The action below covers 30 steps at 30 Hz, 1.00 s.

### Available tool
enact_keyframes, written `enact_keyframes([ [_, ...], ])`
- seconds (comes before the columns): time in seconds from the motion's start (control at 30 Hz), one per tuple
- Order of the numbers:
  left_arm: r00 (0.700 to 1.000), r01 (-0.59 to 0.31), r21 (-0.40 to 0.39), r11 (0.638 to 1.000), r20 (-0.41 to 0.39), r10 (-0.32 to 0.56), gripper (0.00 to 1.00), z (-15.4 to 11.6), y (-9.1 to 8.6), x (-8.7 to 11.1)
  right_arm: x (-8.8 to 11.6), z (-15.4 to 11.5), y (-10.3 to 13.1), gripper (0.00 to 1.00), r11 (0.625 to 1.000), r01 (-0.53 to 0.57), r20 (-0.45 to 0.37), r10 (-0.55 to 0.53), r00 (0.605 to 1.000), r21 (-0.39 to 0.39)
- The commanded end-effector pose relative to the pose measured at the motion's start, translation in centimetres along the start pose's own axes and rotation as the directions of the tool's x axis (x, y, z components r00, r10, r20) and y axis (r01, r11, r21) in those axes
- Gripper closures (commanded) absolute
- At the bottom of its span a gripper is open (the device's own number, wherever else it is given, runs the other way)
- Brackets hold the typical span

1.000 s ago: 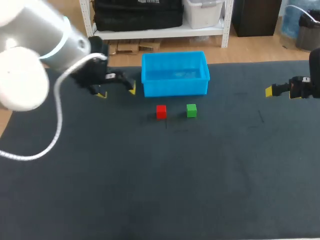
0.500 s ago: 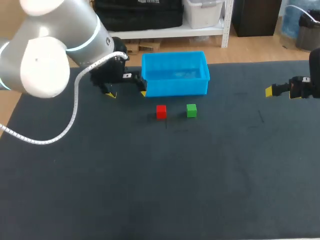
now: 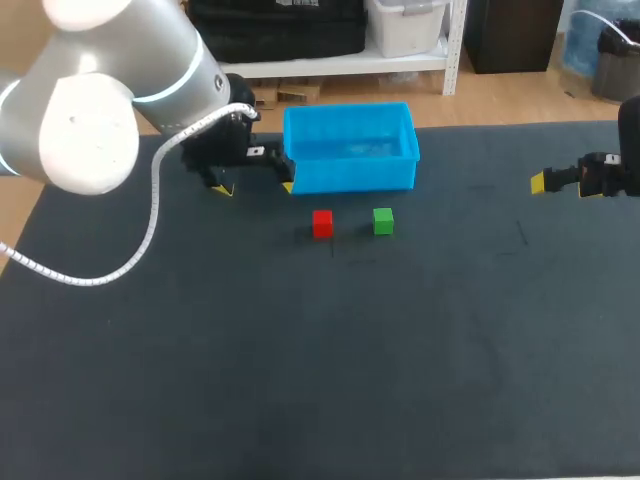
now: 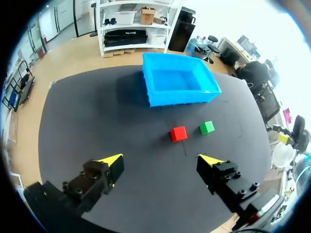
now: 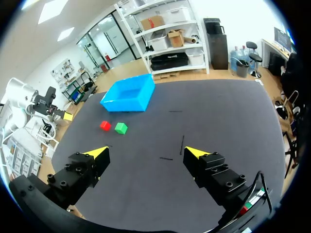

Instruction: Use the left arm to pick the red cube and place it into the blue plastic box first, then use the right arm to grasp the green cube and put it into the same blue plastic box after the first action is fully finished.

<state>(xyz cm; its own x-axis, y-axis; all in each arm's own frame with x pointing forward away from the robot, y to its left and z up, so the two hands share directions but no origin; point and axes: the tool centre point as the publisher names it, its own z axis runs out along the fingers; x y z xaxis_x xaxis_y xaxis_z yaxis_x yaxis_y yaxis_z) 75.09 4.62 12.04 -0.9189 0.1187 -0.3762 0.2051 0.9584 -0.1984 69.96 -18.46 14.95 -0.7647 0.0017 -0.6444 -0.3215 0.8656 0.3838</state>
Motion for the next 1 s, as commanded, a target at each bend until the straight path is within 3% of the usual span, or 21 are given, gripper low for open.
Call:
enact_keyframes([
  [0.03,1.0,0.001,-0.004,1.0,0.0,-0.001,0.0,0.0,-0.1,0.0,0.0,0.0,0.0,0.0,1.0,0.001,-0.001,-0.001,1.0,0.001],
  [0.2,0.996,0.049,-0.02,0.999,-0.074,-0.05,0.0,0.9,-1.1,-1.8,0.0,0.0,0.0,0.0,1.0,0.001,-0.001,-0.001,1.0,0.001],
  [0.47,0.987,0.034,-0.093,0.995,-0.154,-0.048,0.0,2.8,-3.5,-3.8,0.0,0.0,0.0,0.0,1.0,0.001,-0.001,-0.001,1.0,0.001],
  [0.67,0.978,0.049,-0.141,0.989,-0.193,-0.076,0.0,4.7,-4.3,-4.5,0.0,0.0,0.0,0.0,1.0,0.001,-0.001,-0.001,1.0,0.001],
  [1.0,0.969,0.09,-0.154,0.984,-0.215,-0.122,0.0,6.3,-4.9,-4.5,0.0,0.0,0.0,0.0,1.0,0.001,-0.001,-0.001,1.0,0.001],
])
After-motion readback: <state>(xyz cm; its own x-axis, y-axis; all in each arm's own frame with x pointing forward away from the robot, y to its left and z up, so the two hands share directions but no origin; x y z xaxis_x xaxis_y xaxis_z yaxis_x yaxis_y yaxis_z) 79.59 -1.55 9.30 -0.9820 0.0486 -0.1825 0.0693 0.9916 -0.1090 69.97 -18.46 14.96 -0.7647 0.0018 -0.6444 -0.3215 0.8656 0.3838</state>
